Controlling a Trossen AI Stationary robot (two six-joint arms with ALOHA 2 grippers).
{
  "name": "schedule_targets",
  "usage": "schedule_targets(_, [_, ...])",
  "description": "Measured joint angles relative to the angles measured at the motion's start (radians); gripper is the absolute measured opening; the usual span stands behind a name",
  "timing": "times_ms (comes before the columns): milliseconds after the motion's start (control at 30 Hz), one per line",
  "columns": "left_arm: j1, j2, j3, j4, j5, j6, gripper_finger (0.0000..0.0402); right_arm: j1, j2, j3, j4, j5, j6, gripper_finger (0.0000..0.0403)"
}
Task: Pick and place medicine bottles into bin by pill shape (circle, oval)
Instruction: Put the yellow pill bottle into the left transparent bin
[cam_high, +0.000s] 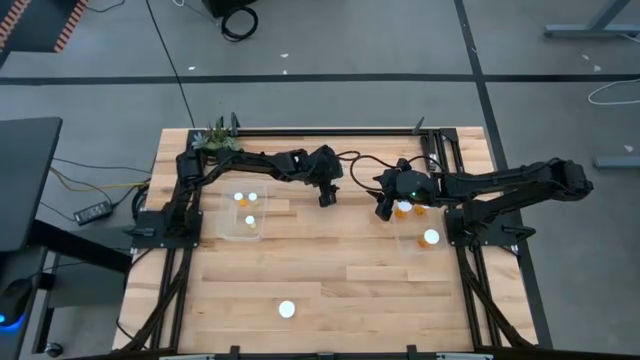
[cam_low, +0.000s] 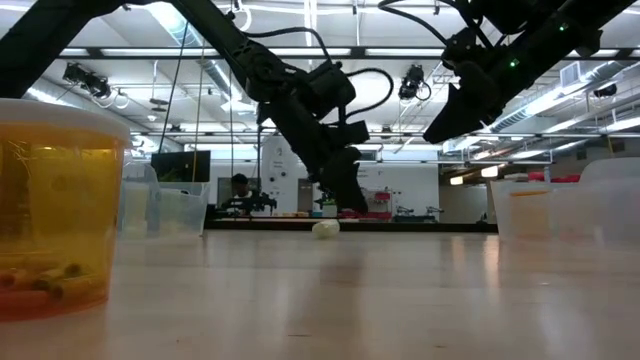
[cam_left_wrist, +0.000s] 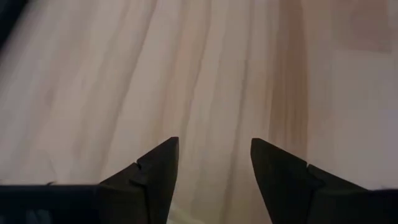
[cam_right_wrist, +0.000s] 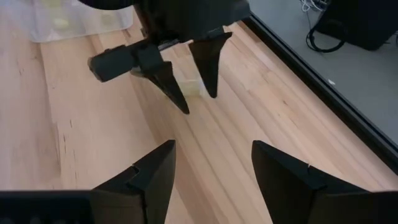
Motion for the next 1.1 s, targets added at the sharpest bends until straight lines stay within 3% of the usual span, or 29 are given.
schedule_targets(100, [0.022, -0.003, 0.039, -0.133, -0.007, -0.062, 0.0200, 0.000, 0.000, 0.000, 0.002, 0.000, 0.000, 0.0218])
schedule_targets(400, [0.024, -0.005, 0.093, -0.282, -0.149, -0.167, 0.0196, 0.000, 0.000, 0.000, 0.002, 0.000, 0.000, 0.0218])
schedule_targets(733, [0.027, -0.005, 0.094, -0.350, -0.156, -0.357, 0.0198, 0.000, 0.000, 0.000, 0.019, 0.013, -0.031, 0.0218])
schedule_targets(1100, [0.007, -0.005, 0.094, -0.353, -0.172, -0.468, 0.0236, 0.000, 0.000, 0.000, 0.029, 0.013, -0.040, 0.0218])
